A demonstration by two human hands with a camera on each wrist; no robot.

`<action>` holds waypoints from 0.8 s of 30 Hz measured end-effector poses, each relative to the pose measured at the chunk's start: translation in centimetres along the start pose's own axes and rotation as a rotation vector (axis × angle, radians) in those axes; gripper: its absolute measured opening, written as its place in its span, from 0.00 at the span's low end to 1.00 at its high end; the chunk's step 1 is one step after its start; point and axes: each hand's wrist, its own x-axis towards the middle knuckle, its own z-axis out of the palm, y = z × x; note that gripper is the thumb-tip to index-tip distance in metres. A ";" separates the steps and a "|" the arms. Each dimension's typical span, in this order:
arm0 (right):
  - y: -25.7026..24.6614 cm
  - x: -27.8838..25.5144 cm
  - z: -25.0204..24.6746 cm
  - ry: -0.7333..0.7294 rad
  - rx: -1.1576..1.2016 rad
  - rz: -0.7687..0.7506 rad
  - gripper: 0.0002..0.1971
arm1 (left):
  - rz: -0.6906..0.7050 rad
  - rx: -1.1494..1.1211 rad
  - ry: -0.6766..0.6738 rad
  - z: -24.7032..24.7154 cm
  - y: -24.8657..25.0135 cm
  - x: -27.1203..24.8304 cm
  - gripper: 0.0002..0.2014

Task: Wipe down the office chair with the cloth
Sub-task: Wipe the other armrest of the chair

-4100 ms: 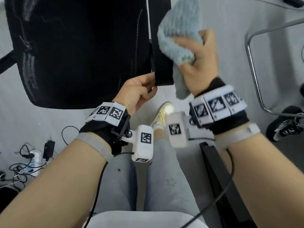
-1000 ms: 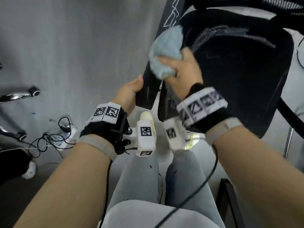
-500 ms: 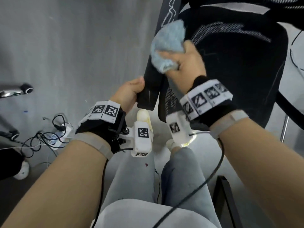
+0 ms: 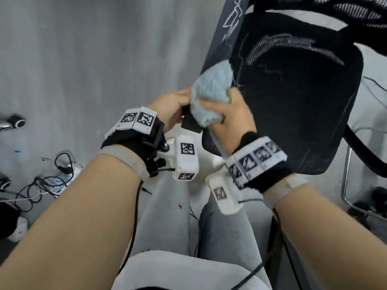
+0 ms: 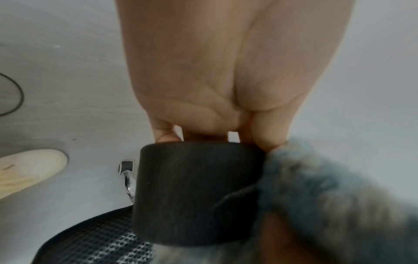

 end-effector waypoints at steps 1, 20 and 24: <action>0.2 -1.2 0.2 -0.084 -0.058 -0.013 0.19 | -0.030 -0.028 -0.027 0.0 0.0 -0.2 0.14; 0.8 -1.9 -0.7 -0.170 -0.108 -0.083 0.17 | -0.064 -0.141 -0.051 0.4 -2.2 -1.5 0.16; 0.9 2.2 -2.5 0.027 -0.014 -0.034 0.18 | -0.070 -0.106 -0.047 0.4 -3.1 -1.5 0.16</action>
